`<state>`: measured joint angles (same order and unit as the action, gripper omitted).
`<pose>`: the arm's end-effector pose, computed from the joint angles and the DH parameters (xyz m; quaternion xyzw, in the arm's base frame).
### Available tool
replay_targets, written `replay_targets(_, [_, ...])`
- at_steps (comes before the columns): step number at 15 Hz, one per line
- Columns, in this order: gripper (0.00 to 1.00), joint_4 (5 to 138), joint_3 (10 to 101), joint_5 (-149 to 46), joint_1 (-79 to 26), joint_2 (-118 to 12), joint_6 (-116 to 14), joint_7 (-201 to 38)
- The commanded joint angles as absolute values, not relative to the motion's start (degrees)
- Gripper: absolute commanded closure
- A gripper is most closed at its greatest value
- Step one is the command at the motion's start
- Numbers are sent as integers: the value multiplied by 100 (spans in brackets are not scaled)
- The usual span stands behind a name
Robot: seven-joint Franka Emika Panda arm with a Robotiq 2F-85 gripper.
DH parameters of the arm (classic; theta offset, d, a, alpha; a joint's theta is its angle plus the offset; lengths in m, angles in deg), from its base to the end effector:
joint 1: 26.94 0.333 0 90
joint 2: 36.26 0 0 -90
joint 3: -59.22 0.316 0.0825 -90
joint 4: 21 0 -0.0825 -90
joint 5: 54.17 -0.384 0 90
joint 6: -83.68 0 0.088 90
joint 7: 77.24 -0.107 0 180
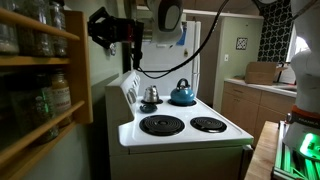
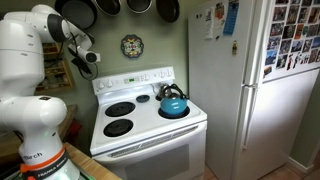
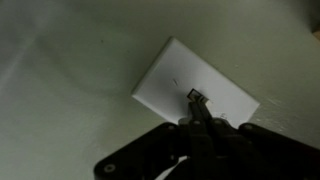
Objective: Flip the switch on the wall
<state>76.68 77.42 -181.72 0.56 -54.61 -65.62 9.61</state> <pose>0.4984 0.4557 0.4489 -0.7146 -0.1060 -0.3385 0.6029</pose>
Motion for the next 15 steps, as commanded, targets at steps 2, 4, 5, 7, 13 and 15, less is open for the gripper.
replay_targets(2, [100, 8071, 7808, -17231, 132, -4855, -6868, -478])
replay_targets(4, [100, 8377, 7933, -16417, 125, -4573, -7120, -1357])
replay_targets(5, [100, 8608, 7964, -16005, 116, -4388, -7247, -1782])
replay_targets(7, [72, 9046, 7986, -15103, 70, -4017, -7435, -2647])
replay_targets(13, [29, 10423, 7934, -12306, -284, -3000, -6956, -5236])
replay_targets(15, [13, 10690, 7918, -11354, -465, -2742, -6697, -6103])
